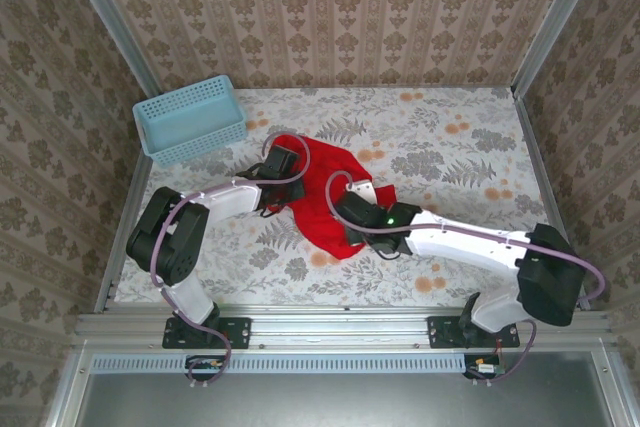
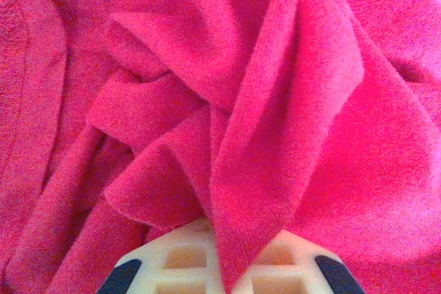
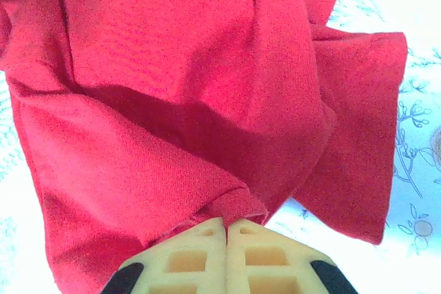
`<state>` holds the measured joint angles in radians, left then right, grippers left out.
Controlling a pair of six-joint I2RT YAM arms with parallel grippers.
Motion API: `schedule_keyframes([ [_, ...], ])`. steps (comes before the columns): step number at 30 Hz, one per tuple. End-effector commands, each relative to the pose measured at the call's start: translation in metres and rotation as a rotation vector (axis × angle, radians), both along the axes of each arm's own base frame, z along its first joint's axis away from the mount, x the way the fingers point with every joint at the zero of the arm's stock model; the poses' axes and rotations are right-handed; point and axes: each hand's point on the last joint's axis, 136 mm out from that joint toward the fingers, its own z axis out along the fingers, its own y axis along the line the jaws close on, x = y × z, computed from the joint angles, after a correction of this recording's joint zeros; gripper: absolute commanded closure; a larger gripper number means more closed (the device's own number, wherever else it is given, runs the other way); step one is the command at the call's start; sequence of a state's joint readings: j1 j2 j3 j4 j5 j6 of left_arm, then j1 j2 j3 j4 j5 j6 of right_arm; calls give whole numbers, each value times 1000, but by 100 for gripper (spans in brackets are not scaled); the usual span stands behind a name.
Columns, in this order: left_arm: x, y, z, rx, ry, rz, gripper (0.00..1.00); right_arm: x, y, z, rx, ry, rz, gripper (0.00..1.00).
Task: Fold the inside-out t-shirt
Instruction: Turn the T-shirt inside out at the center of the table.
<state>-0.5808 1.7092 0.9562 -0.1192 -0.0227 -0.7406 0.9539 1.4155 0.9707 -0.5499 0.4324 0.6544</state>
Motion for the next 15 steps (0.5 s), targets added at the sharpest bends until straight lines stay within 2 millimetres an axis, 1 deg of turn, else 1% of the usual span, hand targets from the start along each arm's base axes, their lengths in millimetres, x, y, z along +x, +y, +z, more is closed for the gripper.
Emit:
schedule_keyframes([
  [1,0,4,-3,10,0,0,100,-12,-20,10,48,7,-26,100],
  [5,1,6,-3,11,1,5,100,-30,-40,23,138,-2,-17,100],
  [9,3,4,-2,6,0,4,100,-43,-66,40,218,-41,-49,100],
  [12,5,-1,2,4,-5,-3,100,-46,-84,44,258,-53,-91,100],
  [15,3,-11,10,3,-12,-27,100,-42,-95,46,278,-54,-132,100],
])
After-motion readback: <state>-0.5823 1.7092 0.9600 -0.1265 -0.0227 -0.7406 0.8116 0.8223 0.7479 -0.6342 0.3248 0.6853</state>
